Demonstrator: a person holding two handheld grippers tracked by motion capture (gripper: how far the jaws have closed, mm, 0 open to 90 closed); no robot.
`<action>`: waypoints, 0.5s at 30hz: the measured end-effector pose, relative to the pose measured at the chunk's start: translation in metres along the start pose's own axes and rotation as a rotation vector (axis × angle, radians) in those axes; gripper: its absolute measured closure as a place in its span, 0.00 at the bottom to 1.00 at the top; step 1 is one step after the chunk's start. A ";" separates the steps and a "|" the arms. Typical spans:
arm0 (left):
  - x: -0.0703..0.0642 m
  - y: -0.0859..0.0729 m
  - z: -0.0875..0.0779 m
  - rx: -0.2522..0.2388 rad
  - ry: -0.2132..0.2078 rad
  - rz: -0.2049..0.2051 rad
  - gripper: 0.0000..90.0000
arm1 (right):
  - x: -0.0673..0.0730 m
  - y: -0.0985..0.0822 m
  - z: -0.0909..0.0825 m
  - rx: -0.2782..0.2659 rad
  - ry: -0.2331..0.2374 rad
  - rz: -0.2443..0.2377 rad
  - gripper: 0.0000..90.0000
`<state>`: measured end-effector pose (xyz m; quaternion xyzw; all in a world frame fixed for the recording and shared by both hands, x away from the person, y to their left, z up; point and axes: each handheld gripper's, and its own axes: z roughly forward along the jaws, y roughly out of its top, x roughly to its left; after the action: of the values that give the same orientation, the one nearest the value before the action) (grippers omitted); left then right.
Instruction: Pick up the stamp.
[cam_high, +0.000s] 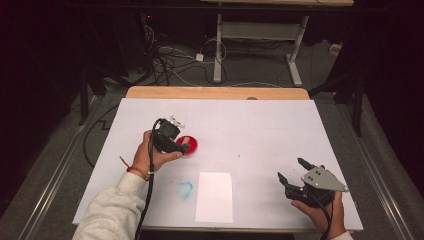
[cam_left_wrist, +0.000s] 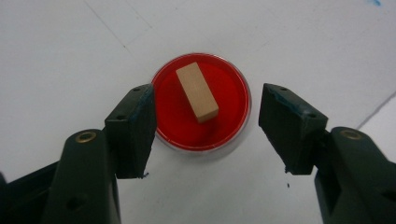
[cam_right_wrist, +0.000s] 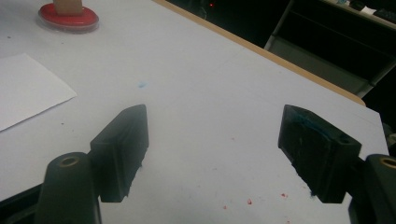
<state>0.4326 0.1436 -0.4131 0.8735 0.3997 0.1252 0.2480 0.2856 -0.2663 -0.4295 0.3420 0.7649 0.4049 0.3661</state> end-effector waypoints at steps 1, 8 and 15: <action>0.003 0.007 0.007 0.043 -0.001 -0.005 0.44 | 0.000 0.000 0.000 -0.001 -0.001 -0.004 0.28; 0.009 0.023 0.023 0.150 0.005 -0.048 0.60 | 0.002 0.001 -0.001 0.004 -0.006 -0.014 0.28; 0.009 0.031 0.038 0.212 -0.011 -0.065 0.69 | 0.003 0.001 0.001 0.023 -0.003 -0.032 0.30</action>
<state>0.4741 0.1203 -0.4281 0.8820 0.4377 0.0693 0.1602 0.2848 -0.2631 -0.4299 0.3345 0.7744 0.3895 0.3696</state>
